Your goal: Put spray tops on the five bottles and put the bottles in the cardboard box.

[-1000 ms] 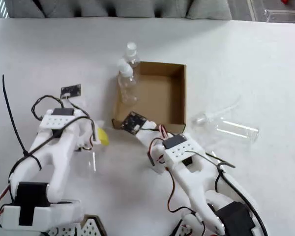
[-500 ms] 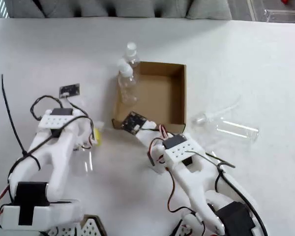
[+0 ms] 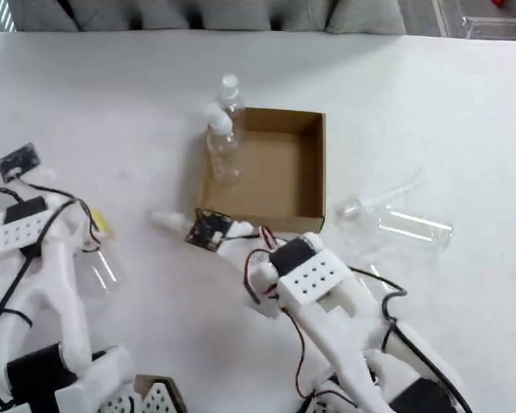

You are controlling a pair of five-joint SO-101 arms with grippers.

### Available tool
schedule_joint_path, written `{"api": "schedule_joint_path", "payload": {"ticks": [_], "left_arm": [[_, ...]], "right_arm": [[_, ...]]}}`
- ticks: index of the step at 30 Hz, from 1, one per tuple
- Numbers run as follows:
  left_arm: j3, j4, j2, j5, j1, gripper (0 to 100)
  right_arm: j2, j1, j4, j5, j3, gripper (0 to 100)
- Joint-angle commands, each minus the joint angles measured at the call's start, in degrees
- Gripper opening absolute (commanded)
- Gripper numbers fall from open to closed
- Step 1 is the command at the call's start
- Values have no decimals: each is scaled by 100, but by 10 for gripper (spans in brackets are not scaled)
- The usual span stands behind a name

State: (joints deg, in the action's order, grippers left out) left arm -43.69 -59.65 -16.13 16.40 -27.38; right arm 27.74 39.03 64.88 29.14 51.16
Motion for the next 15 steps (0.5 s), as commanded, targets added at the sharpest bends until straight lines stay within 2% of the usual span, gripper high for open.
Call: {"api": "schedule_joint_path", "payload": {"ticks": [1,3,7,15], "left_arm": [[633,9,171,70,-233,20],[870,-9,479,70,-418,20],[1178,-9,840,70,-778,20],[1231,9,875,70,-901,20]], "right_arm": [[796,303,673,26,-905,126],[866,418,690,44,-1275,154],[479,629,708,185,-2075,149],[-1780,778,699,448,-4141,197]]}}
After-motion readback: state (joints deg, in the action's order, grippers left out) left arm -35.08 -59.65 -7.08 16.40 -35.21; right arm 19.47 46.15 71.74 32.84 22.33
